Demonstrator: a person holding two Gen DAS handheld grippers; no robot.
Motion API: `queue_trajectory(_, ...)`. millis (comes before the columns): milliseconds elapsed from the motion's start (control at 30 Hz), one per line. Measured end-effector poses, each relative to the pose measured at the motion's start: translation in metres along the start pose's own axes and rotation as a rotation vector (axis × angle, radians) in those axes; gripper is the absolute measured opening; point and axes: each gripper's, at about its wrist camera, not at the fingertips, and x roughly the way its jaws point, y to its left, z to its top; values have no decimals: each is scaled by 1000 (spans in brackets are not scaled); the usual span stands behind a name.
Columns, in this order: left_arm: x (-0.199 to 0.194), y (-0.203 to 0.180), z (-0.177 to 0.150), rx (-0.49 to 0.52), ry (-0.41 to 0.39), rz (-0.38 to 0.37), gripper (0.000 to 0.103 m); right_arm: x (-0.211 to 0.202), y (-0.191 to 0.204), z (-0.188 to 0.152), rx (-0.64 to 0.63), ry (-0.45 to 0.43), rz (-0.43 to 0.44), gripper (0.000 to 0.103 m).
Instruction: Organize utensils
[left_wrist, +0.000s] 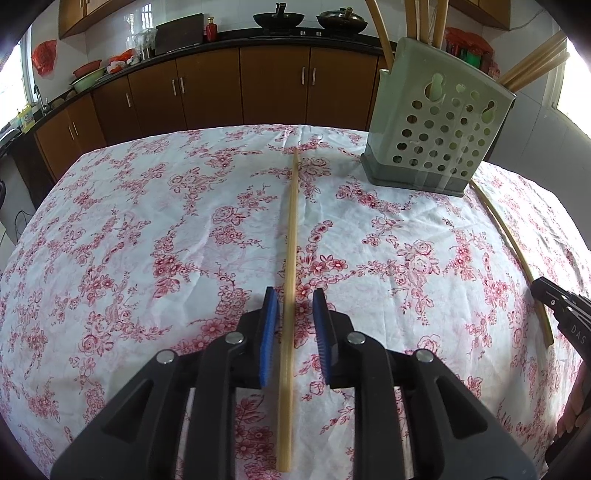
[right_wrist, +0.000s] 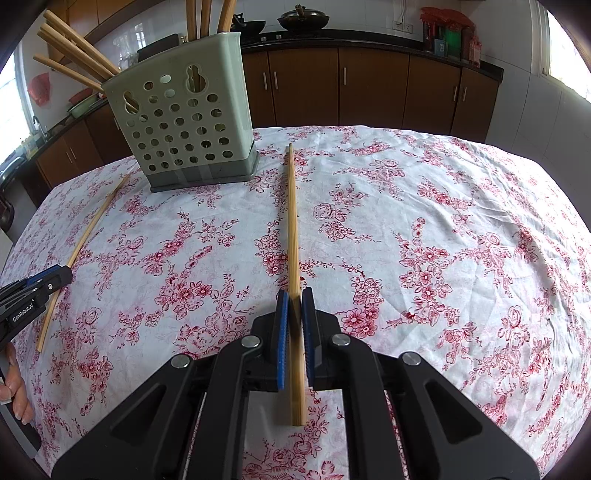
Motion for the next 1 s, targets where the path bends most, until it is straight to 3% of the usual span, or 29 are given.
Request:
queue_trajectory(833,-7,0,-8,26,9,1,22,-4,1,-3,5,-2,2,9)
queue_trajectory(1000,-12,4,-16,25,0,19,16,-8,-1,-7,16,-2,7,9)
